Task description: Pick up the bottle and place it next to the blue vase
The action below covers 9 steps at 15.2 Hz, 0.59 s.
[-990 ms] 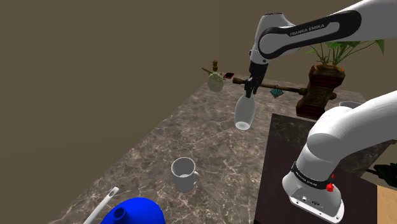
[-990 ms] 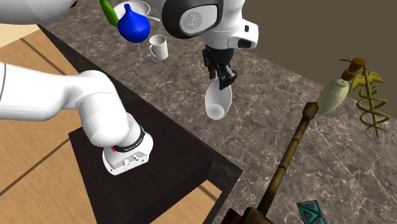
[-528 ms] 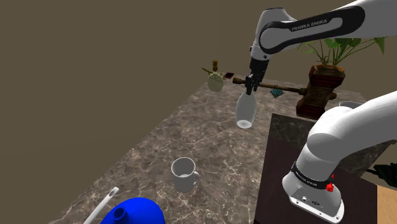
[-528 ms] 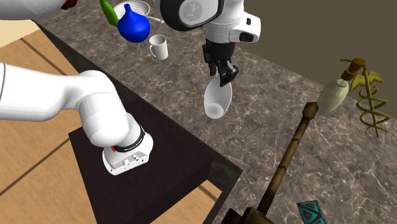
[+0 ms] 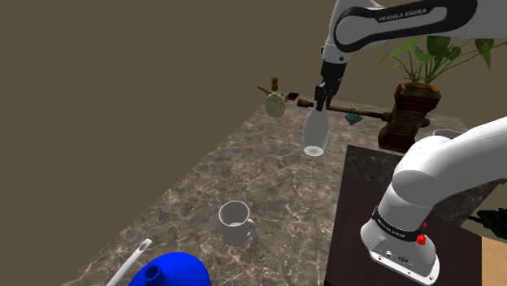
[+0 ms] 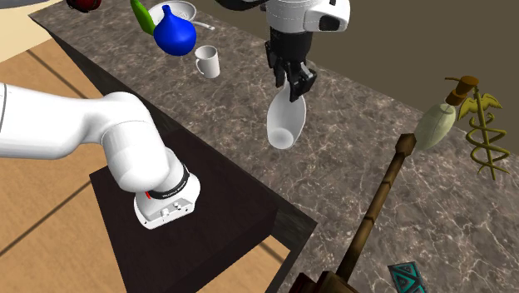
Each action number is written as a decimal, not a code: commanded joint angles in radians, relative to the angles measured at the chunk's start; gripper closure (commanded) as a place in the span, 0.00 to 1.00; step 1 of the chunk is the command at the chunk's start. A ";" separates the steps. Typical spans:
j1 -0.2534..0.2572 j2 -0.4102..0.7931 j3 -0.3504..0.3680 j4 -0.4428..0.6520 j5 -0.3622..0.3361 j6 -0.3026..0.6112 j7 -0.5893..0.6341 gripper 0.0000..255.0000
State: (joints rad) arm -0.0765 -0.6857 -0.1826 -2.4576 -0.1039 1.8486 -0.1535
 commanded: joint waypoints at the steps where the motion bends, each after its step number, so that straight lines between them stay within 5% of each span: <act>1: 0.001 -0.001 0.003 0.025 0.002 -0.026 0.000 1.00; 9: 0.006 0.009 0.011 0.139 0.010 -0.130 -0.001 1.00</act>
State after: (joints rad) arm -0.0718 -0.6801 -0.1726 -2.3343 -0.0951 1.7310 -0.1545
